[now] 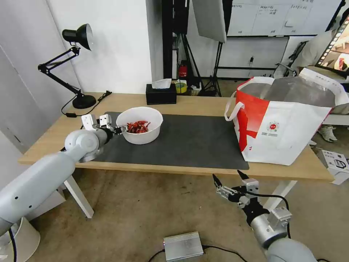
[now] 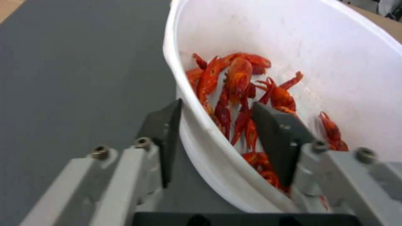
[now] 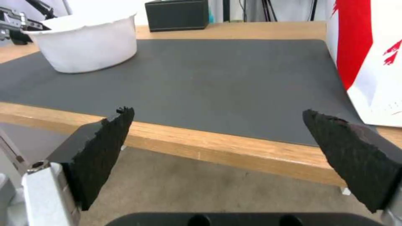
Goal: Pick up the trash from the table and place it into the takeout bag.
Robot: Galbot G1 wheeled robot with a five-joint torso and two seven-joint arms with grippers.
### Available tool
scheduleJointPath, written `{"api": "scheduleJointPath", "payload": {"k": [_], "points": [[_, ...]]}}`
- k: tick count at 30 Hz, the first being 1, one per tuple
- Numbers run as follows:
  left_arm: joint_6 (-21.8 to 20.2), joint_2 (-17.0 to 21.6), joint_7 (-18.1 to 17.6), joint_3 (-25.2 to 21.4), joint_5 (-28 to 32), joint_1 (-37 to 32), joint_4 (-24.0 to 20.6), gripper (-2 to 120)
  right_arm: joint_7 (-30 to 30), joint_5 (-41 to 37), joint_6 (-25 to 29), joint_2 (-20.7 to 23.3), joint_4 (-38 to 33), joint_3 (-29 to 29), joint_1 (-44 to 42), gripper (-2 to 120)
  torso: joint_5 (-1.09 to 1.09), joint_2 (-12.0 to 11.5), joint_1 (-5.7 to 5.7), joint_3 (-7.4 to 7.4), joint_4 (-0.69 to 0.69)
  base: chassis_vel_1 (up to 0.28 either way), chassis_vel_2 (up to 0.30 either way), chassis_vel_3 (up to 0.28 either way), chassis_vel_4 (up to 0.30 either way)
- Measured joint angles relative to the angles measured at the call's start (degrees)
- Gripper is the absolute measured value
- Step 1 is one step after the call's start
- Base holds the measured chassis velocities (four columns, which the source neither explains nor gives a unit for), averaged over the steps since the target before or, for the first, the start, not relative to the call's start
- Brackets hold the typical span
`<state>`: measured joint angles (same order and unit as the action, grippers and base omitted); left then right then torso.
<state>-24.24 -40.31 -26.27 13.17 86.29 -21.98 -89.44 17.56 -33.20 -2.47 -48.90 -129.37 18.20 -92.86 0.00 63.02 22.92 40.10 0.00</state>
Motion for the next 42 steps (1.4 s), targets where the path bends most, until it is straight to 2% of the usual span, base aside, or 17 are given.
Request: {"api": "scheduleJointPath", "payload": {"k": [2, 3, 6, 7, 9, 12, 28, 42], "points": [[-0.5, 0.02, -0.09, 0.27, 0.08, 0.33, -0.1, 35, 0.0, 0.0, 0.0, 0.0, 0.0, 0.0, 0.0, 100, 0.0, 0.0, 0.0, 0.0, 0.0, 0.0, 0.0, 0.0, 0.0], [-0.5, 0.02, -0.09, 0.27, 0.08, 0.33, -0.1, 35, 0.0, 0.0, 0.0, 0.0, 0.0, 0.0, 0.0, 100, 0.0, 0.0, 0.0, 0.0, 0.0, 0.0, 0.0, 0.0, 0.0], [-0.97, 0.06, -0.42, 0.52, 0.36, 0.88, -0.47, 19, 0.0, 0.0, 0.0, 0.0, 0.0, 0.0, -0.01, 100, 0.0, 0.0, 0.0, 0.0, 0.0, 0.0, 0.0, 0.0, 0.0], [-0.97, 0.06, -0.42, 0.52, 0.36, 0.88, -0.47, 19, 0.0, 0.0, 0.0, 0.0, 0.0, 0.0, -0.01, 100, 0.0, 0.0, 0.0, 0.0, 0.0, 0.0, 0.0, 0.0, 0.0], [-1.0, 0.11, -0.52, 0.55, 0.42, 0.99, -0.68, 9, 0.0, 0.0, 0.0, 0.0, 0.0, 0.0, 0.0, 100, 0.0, 0.0, 0.0, 0.0, 0.0, 0.0, 0.0, 0.0, 0.0], [-1.0, 0.2, -0.64, 0.52, 0.44, 0.93, -0.99, 1, 0.0, 0.0, 0.0, 0.0, 0.0, 0.0, 0.0, 100, 0.0, 0.0, 0.0, 0.0, 0.0, 0.0, 0.0, 0.0, 0.0], [-0.68, 0.26, -1.03, -0.88, 1.34, 1.45, -1.43, 0, 0.0, 0.0, 0.0, 0.0, 0.0, 0.0, 0.0, 100, 0.0, 0.0, 0.0, 0.01, 0.0, 0.0, 0.0, 0.0, 0.0], [0.79, 0.04, -1.99, -1.57, 4.06, 4.36, -4.22, 0, 0.0, 0.0, 0.0, 0.0, 0.0, 0.0, 0.0, 100, 0.0, 0.0, 0.0, 0.01, 0.0, 0.0, 0.0, 0.0, 0.0]]}}
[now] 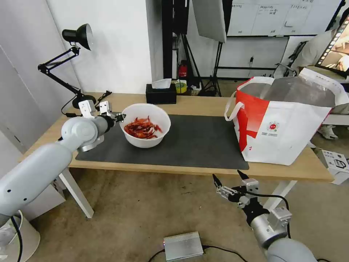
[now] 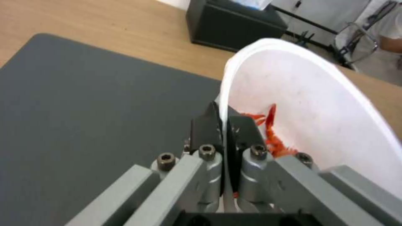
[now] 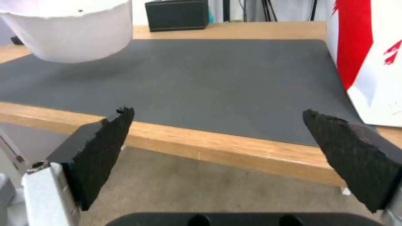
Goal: Pick up the trash from the table and place it into the takeout bag.
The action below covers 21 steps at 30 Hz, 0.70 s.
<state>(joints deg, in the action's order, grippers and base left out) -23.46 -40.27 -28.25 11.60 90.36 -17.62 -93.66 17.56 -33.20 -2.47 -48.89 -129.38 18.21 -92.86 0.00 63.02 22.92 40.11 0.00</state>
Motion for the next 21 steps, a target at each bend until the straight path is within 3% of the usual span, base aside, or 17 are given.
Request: {"api": "scheduleJointPath", "payload": {"k": [21], "points": [[0.36, -3.58, -4.44, 4.88, 6.17, 11.46, -2.83, 0, 0.0, 0.0, 0.0, 0.0, 0.0, 0.0, 0.0, 100, 0.0, 0.0, 0.0, 0.0, 0.0, 0.0, 0.0, 0.0, 0.0]]}}
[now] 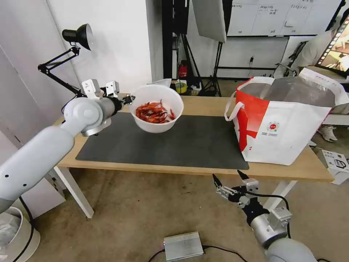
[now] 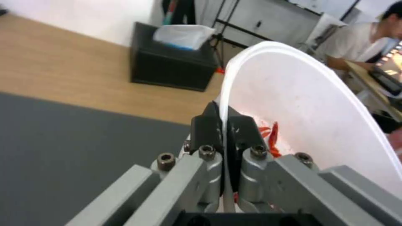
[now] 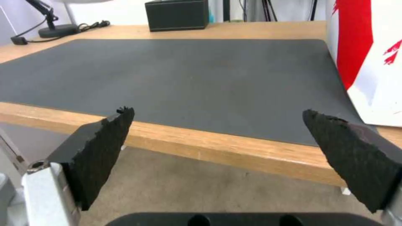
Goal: Pick up the trash from the table and place it into the takeout bag.
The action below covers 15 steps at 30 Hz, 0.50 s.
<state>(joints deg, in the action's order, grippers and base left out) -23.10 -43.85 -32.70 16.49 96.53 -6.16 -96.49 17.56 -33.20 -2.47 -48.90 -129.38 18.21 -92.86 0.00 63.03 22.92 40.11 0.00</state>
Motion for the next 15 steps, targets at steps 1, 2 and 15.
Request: {"api": "scheduleJointPath", "payload": {"k": [1, 2, 15], "points": [[0.02, -0.58, -0.23, 0.55, 0.21, 0.96, -0.07, 0, 0.0, 0.0, 0.0, 0.0, 0.0, 0.0, 0.0, 100, 0.0, 0.0, 0.0, 0.0, 0.0, 0.0, 0.0, 0.0, 0.0], [0.02, -0.58, -0.23, 0.55, 0.21, 0.96, -0.07, 0, 0.0, 0.0, 0.0, 0.0, 0.0, 0.0, 0.0, 100, 0.0, 0.0, 0.0, 0.0, 0.0, 0.0, 0.0, 0.0, 0.0], [0.09, -8.71, -3.12, 5.81, 2.23, 10.48, 3.19, 0, 0.0, 0.0, 0.0, 0.0, 0.0, 0.0, 0.0, 100, 0.01, 0.0, 0.0, 0.0, 0.0, 0.0, 0.0, 0.0, 0.0]]}}
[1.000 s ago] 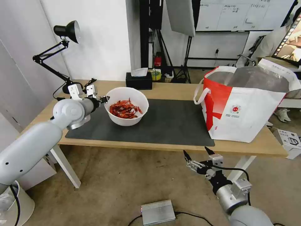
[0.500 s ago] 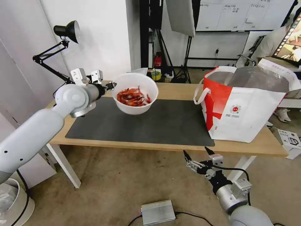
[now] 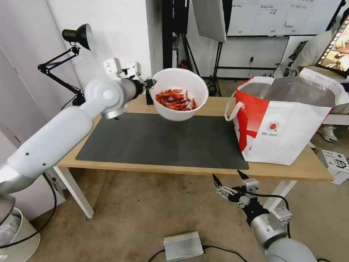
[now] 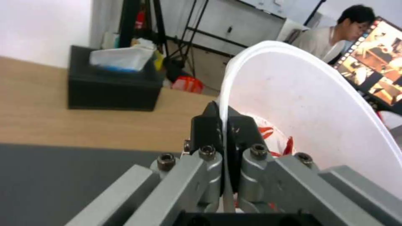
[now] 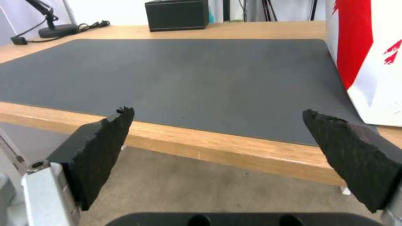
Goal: Pick up the trash from the table and place it into the takeout bag.
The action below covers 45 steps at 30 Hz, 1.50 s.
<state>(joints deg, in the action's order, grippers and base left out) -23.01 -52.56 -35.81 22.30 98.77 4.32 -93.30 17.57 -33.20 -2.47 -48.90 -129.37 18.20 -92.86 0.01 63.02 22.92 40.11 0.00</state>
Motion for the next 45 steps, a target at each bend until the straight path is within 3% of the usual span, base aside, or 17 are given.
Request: {"api": "scheduleJointPath", "payload": {"k": [9, 18, 34, 45], "points": [[0.0, -6.94, -0.7, 2.95, 0.31, 4.96, 4.86, 0, 0.0, 0.0, 0.0, 0.0, 0.0, 0.0, 0.0, 100, 0.0, 0.0, 0.0, 0.0, 0.0, 0.0, 0.0, 0.0, 0.0], [0.0, -9.43, -0.61, 3.98, 0.69, 7.15, 6.86, 0, 0.0, 0.0, 0.0, 0.0, 0.0, 0.0, 0.0, 100, -0.01, 0.0, 0.0, 0.0, 0.0, 0.0, 0.0, 0.0, 0.0], [0.12, -16.68, -0.33, 6.27, 1.97, 13.61, 14.19, 0, 0.0, 0.0, 0.0, 0.0, 0.0, 0.0, 0.0, 100, -0.01, 0.0, 0.0, 0.0, -0.01, 0.0, 0.0, 0.0, 0.0], [0.13, -24.37, -0.36, 7.0, 1.01, 16.37, 20.9, 0, 0.0, 0.0, 0.0, 0.0, 0.0, 0.0, 0.0, 100, 0.0, 0.0, 0.0, 0.0, 0.0, 0.0, 0.0, 0.0, 0.0]]}}
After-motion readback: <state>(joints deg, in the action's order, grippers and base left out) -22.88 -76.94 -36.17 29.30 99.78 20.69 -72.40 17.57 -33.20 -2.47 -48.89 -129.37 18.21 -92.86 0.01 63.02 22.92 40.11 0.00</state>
